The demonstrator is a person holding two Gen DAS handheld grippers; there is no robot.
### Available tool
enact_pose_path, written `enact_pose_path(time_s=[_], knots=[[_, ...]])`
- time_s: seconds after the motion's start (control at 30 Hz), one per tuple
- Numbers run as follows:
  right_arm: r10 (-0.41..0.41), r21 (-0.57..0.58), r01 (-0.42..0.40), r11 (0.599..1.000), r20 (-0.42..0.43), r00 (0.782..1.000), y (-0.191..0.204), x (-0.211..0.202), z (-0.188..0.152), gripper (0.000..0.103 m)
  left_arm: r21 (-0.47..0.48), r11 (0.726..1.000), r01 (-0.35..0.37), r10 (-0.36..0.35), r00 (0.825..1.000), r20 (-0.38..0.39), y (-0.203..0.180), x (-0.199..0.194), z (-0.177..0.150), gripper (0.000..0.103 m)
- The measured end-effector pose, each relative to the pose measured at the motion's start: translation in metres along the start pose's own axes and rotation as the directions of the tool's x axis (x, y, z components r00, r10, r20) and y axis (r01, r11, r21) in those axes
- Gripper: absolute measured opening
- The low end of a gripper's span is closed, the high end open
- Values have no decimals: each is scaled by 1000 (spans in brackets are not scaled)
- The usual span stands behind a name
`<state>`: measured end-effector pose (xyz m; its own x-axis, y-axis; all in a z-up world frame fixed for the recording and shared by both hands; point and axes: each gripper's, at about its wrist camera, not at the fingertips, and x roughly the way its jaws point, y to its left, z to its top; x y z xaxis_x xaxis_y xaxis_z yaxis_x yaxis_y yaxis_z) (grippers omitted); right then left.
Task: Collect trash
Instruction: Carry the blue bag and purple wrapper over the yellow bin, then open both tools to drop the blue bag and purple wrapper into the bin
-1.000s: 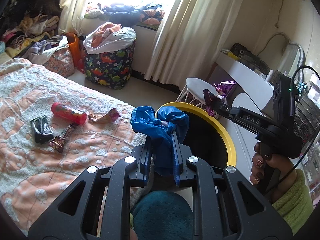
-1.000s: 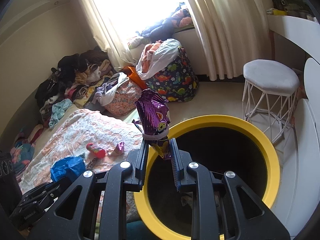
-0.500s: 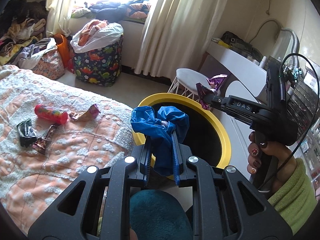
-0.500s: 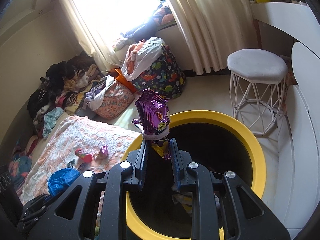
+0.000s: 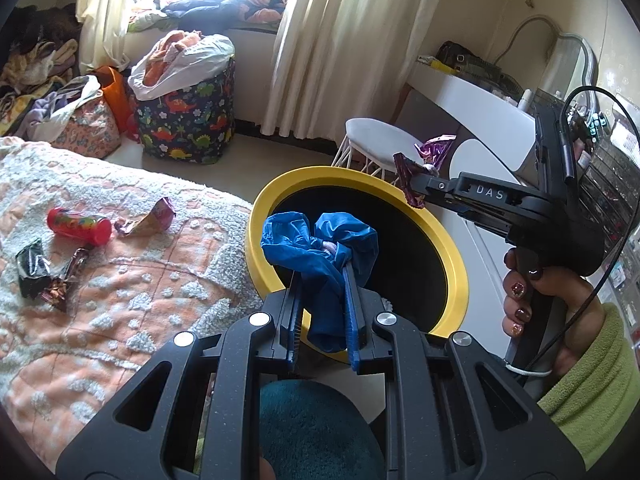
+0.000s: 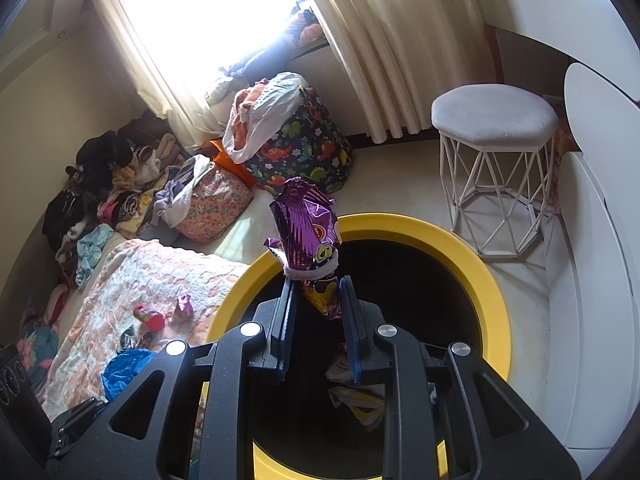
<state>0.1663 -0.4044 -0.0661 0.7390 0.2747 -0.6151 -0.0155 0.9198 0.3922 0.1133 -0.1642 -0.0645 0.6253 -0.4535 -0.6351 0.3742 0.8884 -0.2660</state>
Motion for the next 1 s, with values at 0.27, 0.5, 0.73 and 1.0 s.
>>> enact_pose_path(time_s=[0.27,0.5,0.73,1.0], knots=[[-33,37,33,999,-20,999,-14,6,-3,21,36,999,2,-1,1000,-26,-11,18,3,12],[-31,62,34,998,-47,998,-22,12,-5,21,46,999,-1,3,998,-58,-15,35,2,12],[-24,55,27,998,-58,998,-22,15,-5,24,58,998,0,5,996,-90,-18,53,3,12],[-44,44,46,998,-51,998,-21,17,-4,43,41,999,-7,11,996,-94,-15,61,4,28]])
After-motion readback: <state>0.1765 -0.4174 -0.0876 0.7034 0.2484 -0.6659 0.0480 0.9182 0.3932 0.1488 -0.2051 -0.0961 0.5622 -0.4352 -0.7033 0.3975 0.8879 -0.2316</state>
